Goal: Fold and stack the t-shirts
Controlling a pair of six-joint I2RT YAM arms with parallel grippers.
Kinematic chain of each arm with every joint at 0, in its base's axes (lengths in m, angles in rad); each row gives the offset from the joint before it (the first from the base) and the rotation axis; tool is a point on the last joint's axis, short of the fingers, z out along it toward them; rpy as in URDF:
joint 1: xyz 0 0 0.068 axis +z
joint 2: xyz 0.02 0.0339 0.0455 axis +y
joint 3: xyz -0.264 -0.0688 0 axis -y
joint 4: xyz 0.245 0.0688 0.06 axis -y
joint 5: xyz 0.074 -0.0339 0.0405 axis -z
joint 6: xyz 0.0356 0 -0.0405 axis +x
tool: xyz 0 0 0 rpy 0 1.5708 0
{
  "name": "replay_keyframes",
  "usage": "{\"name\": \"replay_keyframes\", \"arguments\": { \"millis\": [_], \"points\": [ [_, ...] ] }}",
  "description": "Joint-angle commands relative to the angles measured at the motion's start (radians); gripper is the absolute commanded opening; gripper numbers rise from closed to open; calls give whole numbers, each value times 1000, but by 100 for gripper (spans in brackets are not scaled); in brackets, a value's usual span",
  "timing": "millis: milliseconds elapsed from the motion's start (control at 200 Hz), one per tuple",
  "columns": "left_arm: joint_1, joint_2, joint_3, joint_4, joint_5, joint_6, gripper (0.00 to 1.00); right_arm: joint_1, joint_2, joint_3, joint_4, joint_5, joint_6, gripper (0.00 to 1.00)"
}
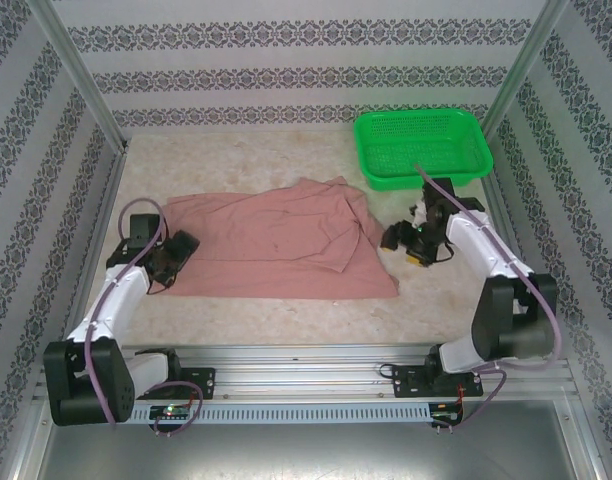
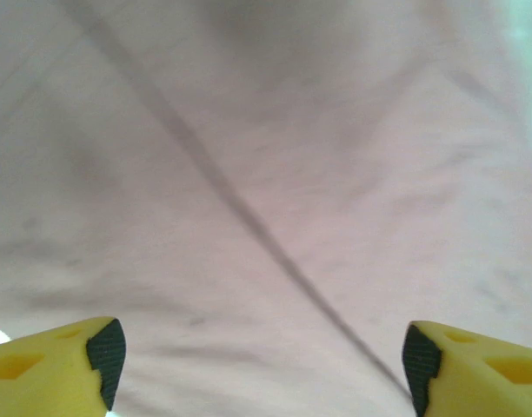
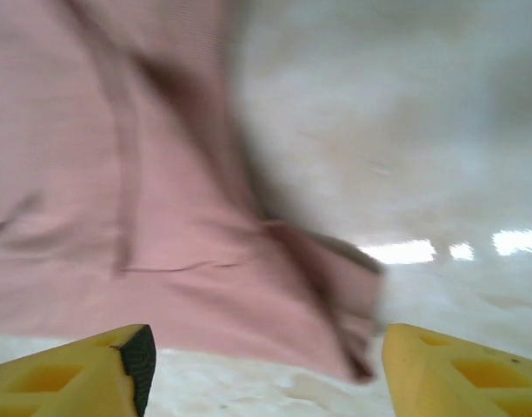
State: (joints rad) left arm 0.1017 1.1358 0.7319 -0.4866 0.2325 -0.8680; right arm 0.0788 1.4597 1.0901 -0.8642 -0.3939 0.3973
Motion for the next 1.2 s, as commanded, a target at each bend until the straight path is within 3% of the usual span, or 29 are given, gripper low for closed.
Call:
{"name": "replay_keyframes", "arguments": {
  "millis": [0,145,275,585,919,1194],
  "points": [
    [-67,-31,101,-35,1,47,88,126,8,70,1,-96,-5,71],
    [-163,-62,221,-15,-28,150,90,265,108,131,-25,-53,-58,69],
    [-189,-113,290,8,-9,226,93,351,241,196,-126,53,-95,67],
    [-194,-245,268,23,-11,287,100,363,352,165,-31,-30,98,63],
    [-194,-299,305,-63,-97,395,100,359,457,185,23,-39,143,57],
    [-194,-313,297,-77,-98,406,100,354,484,223,63,-32,172,43]
  ]
}}
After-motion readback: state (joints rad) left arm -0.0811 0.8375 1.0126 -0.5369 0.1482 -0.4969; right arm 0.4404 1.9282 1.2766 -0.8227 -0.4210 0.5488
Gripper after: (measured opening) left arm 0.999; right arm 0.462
